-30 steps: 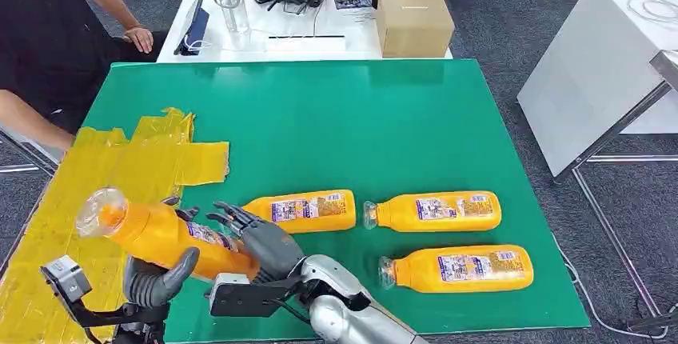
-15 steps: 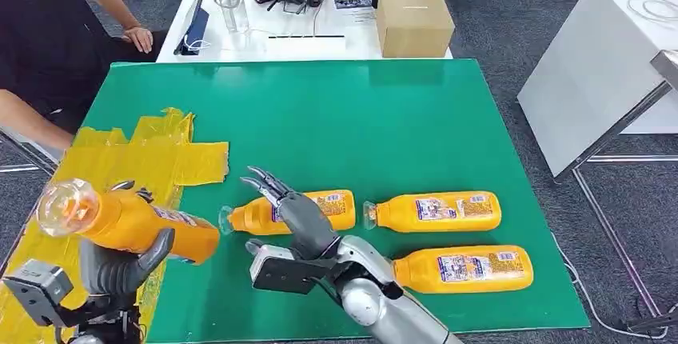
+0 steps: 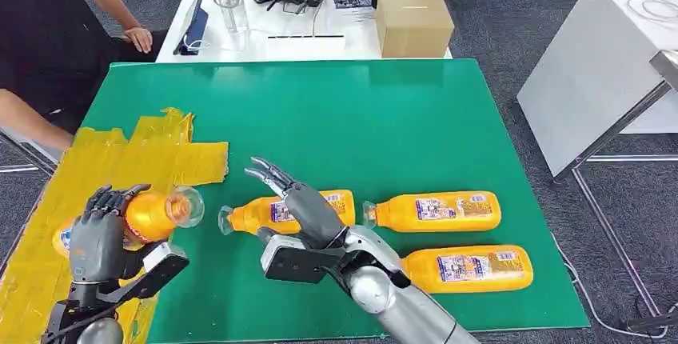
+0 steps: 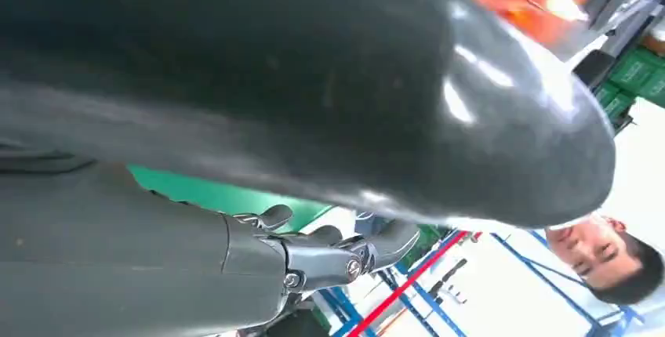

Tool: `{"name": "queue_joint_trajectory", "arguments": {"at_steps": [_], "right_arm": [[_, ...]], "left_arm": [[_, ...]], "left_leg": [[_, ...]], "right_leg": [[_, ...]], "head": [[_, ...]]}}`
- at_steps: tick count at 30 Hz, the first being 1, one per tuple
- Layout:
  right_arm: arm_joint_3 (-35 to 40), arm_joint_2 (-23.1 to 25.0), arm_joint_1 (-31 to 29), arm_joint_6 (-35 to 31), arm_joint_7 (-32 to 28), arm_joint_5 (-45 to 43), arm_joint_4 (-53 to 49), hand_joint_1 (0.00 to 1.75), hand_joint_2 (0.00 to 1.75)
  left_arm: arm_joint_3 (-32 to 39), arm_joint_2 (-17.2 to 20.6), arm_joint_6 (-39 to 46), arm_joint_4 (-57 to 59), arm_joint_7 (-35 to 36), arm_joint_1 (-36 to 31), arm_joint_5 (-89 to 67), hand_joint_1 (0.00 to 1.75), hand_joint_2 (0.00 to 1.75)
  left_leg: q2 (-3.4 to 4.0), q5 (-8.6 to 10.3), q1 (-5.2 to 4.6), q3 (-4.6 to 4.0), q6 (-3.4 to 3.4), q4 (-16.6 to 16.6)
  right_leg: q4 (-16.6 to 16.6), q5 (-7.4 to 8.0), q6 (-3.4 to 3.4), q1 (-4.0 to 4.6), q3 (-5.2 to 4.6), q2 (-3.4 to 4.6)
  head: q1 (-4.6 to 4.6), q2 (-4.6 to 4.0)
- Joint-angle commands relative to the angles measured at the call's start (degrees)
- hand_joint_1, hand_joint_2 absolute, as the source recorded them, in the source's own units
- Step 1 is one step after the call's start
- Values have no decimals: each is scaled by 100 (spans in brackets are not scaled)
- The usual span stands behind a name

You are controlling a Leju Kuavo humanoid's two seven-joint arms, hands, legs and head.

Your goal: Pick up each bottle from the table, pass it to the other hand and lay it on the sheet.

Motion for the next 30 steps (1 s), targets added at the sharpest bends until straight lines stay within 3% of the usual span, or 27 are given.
{"name": "queue_joint_trajectory", "arguments": {"at_steps": [1,6,16,30], "right_arm": [[-59,-141,-459,112,-33,-148,397,0,0],[-50,-138,-466,120,-32,-154,419,0,0],[-18,74,-788,198,-48,-222,845,0,0],[203,114,-886,317,-132,-311,902,0,0]], "left_arm": [[-410,835,-250,660,-125,363,-205,175,175],[-431,847,-292,611,-135,374,-191,175,175],[-920,1529,-863,720,-237,825,-251,175,175],[-1299,1525,-845,2760,-87,-209,-218,175,175]], "left_leg": [[3,-5,-1,17,0,-7],[-1,-6,1,18,1,-5],[7,-11,0,26,-2,-7],[-23,8,-5,25,-3,-17]], "right_leg": [[-6,-4,-1,-1,15,4],[-6,-6,-3,1,18,1],[-2,-10,-6,-1,22,11],[-8,-2,-4,-6,27,-16]], "head": [[0,0],[2,0],[0,0],[0,0]]}}
